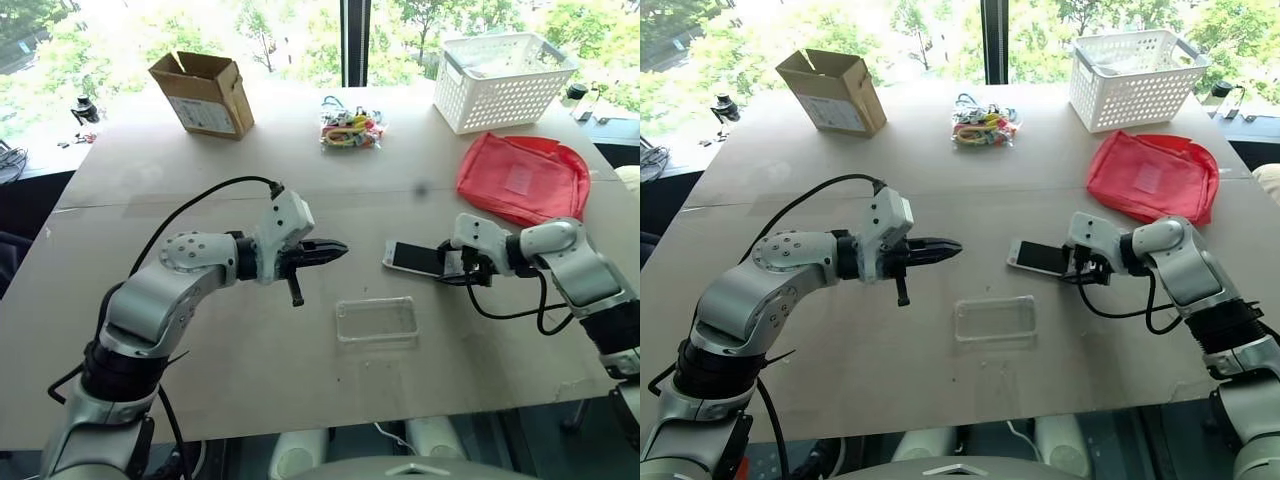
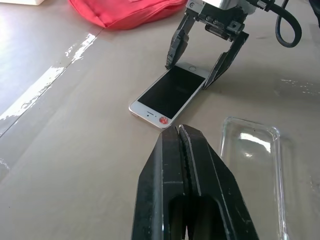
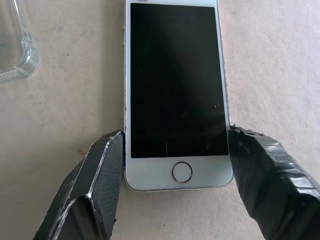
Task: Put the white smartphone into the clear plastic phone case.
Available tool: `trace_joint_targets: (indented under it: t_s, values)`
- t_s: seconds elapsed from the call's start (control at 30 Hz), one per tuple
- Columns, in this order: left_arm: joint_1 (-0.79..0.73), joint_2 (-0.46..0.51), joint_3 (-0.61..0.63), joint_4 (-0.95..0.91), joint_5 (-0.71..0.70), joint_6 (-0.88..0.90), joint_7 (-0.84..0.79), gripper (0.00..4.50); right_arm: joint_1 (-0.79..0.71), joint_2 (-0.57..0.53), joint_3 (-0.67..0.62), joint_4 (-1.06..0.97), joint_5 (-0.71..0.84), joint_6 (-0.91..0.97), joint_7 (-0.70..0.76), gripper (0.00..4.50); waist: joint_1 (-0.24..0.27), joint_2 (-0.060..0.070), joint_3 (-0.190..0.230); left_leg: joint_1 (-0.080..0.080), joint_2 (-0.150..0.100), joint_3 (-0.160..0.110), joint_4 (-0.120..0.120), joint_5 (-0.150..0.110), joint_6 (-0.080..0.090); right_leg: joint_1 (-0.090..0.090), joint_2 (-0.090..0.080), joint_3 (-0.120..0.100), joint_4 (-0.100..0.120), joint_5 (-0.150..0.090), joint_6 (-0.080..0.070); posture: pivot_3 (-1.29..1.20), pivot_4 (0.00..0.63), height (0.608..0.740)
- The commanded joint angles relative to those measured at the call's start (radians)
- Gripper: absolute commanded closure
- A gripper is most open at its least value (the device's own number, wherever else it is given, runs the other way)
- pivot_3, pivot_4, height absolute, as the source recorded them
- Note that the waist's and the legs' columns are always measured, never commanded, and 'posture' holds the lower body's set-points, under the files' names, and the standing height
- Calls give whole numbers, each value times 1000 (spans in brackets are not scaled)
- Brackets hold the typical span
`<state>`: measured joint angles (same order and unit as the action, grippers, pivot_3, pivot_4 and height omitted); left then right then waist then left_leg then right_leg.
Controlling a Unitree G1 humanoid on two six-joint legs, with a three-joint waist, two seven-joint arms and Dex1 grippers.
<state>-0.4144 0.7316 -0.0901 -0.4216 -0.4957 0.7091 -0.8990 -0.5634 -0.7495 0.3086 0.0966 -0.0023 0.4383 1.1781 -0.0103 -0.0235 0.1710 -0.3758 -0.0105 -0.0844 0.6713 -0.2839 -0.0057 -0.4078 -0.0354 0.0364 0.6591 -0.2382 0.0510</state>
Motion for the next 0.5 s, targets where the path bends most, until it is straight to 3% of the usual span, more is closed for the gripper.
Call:
trace_joint_targets:
  t_s: [0.03, 0.17, 0.5]
  values:
    - [-8, 9, 11, -26, 2, -18, -5, 4500, 59, -43, 89, 37, -36, 87, 76, 1773, 4, 0, 0, 0, 0, -1, 0, 0, 0, 1, 0, -2, -1, 0, 0, 0, 150, 740]
    - [-9, 7, 8, -27, 5, -19, -5, 4500, 49, -25, 70, 49, -35, 80, 48, 1773, 10, -1, 0, -3, 0, -4, 0, 0, 0, 1, -1, -7, -3, 0, 0, 0, 150, 740]
    - [-20, 0, 1, -20, 9, -24, -6, 4500, -21, 12, -78, 10, 45, -246, 18, 1773, -13, 3, 2, -3, 0, -2, 0, 0, 0, -2, -1, -5, 0, 0, 0, 0, 150, 740]
